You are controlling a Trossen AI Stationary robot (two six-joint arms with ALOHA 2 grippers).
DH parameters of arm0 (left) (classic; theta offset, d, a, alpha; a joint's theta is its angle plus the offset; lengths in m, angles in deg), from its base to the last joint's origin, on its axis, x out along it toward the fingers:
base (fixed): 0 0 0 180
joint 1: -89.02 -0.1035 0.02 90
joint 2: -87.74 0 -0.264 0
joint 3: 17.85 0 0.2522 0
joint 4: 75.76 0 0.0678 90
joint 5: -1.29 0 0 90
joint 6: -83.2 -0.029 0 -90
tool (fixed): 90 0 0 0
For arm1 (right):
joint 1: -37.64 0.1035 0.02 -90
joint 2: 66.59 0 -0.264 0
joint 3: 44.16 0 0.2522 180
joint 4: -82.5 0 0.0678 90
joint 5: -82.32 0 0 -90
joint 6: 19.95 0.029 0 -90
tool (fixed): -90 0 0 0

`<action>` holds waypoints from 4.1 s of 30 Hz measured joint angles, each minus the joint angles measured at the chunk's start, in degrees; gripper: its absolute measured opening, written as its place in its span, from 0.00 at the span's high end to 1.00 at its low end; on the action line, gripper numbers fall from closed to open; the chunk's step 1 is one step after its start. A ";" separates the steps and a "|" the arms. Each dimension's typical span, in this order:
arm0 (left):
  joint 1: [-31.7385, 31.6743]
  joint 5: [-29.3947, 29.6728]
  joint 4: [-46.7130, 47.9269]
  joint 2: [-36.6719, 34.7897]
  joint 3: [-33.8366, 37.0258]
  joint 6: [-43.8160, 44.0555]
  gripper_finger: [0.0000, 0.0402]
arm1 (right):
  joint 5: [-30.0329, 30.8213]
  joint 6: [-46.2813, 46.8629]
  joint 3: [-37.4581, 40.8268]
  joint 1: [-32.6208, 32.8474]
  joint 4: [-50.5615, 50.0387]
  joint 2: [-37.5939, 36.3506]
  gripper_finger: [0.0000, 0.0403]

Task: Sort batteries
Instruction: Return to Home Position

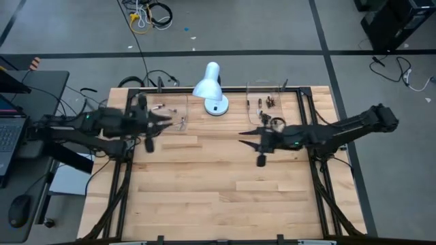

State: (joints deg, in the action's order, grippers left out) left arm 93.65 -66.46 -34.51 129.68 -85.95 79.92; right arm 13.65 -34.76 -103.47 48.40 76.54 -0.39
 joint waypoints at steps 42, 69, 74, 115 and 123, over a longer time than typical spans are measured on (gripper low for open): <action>26.09 32.88 -39.34 -29.16 35.67 -27.48 0.81 | 1.96 -9.98 33.93 7.93 10.02 -55.95 0.79; 26.13 3.22 -36.20 -41.52 53.85 -12.76 0.97 | -10.99 -4.01 45.11 7.92 9.59 -65.67 0.91; 26.13 3.71 -35.78 -41.64 53.85 -12.25 0.97 | -11.25 -3.24 45.21 7.92 8.90 -65.49 0.93; 26.13 5.76 -32.29 -41.55 53.92 -6.92 0.97 | -10.32 -2.47 45.21 7.94 7.07 -65.47 1.00; 26.13 5.76 -32.29 -41.55 53.92 -6.92 0.97 | -10.31 -2.47 45.21 7.94 7.07 -65.47 0.99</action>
State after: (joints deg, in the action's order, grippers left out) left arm 119.79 -60.70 -66.80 88.13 -32.04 73.01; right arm 3.34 -37.23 -58.26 56.34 83.61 -65.86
